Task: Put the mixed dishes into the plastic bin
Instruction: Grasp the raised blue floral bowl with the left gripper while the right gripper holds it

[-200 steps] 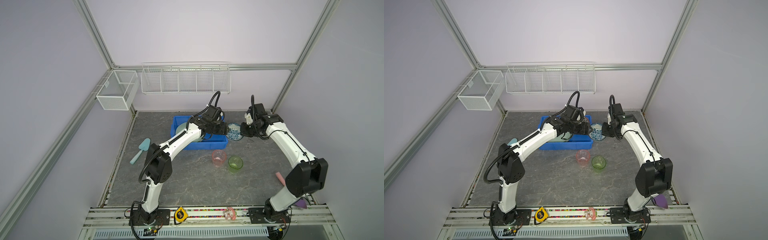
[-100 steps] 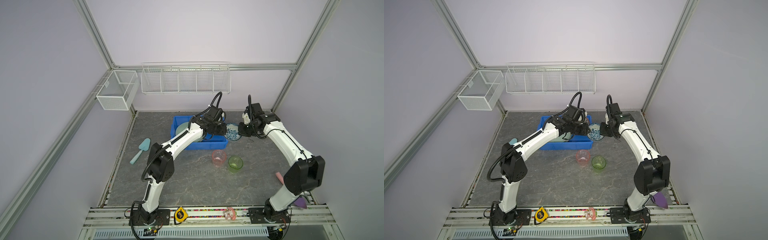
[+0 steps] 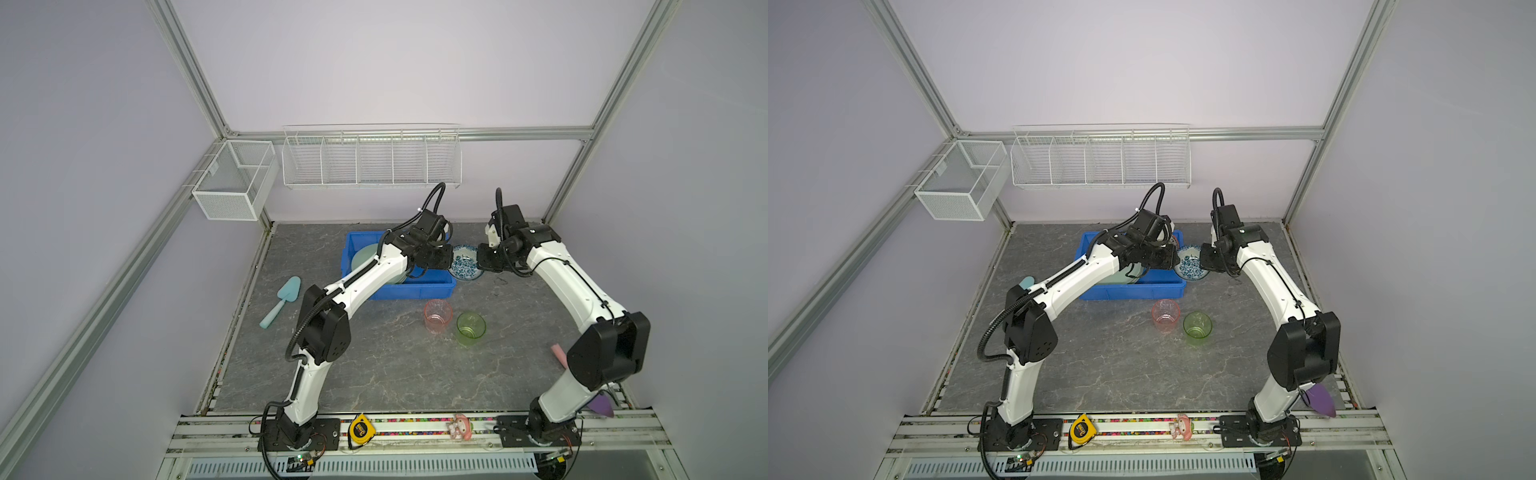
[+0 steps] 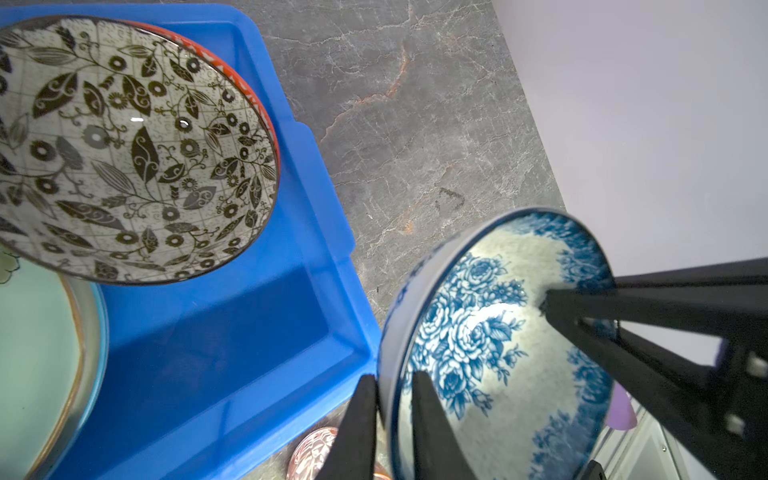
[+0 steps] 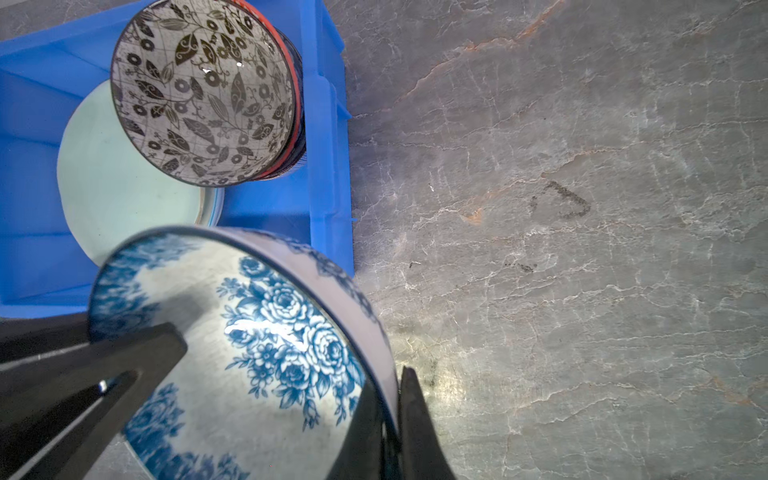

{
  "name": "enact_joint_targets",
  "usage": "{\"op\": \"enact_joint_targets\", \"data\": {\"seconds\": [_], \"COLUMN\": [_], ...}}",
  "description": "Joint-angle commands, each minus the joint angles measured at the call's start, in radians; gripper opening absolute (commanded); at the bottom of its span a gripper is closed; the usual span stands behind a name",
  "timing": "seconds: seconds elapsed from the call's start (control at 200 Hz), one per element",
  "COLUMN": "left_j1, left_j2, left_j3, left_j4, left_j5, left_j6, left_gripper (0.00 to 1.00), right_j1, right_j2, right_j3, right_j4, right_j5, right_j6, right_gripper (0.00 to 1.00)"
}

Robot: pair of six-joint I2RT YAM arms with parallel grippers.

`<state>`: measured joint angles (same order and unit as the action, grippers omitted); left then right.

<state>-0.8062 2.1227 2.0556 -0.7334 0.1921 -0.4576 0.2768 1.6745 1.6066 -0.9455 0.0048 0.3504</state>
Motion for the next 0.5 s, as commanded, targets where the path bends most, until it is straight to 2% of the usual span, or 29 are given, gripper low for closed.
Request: {"op": "enact_joint_targets", "data": {"seconds": [0.0, 0.18, 0.3, 0.495], "left_j1": [-0.007, -0.01, -0.011, -0.011], "left_j2": [0.035, 0.045, 0.046, 0.046], "left_j3": [0.036, 0.044, 0.044, 0.044], "left_j4": [-0.024, -0.032, -0.034, -0.034], "left_j5": [0.022, 0.024, 0.022, 0.013], "left_j6": [0.017, 0.02, 0.02, 0.016], "left_gripper": [0.17, 0.17, 0.0, 0.0], "right_j1": [0.012, 0.018, 0.02, 0.019], "right_j2": [0.004, 0.008, 0.008, -0.001], "right_j3": [0.039, 0.041, 0.039, 0.039], "right_j4": [0.037, 0.045, 0.053, 0.06], "right_j5": [-0.047, -0.054, -0.059, -0.065], "right_j6": [-0.004, -0.002, -0.003, -0.004], "right_gripper": [0.07, 0.07, 0.07, 0.1]}}
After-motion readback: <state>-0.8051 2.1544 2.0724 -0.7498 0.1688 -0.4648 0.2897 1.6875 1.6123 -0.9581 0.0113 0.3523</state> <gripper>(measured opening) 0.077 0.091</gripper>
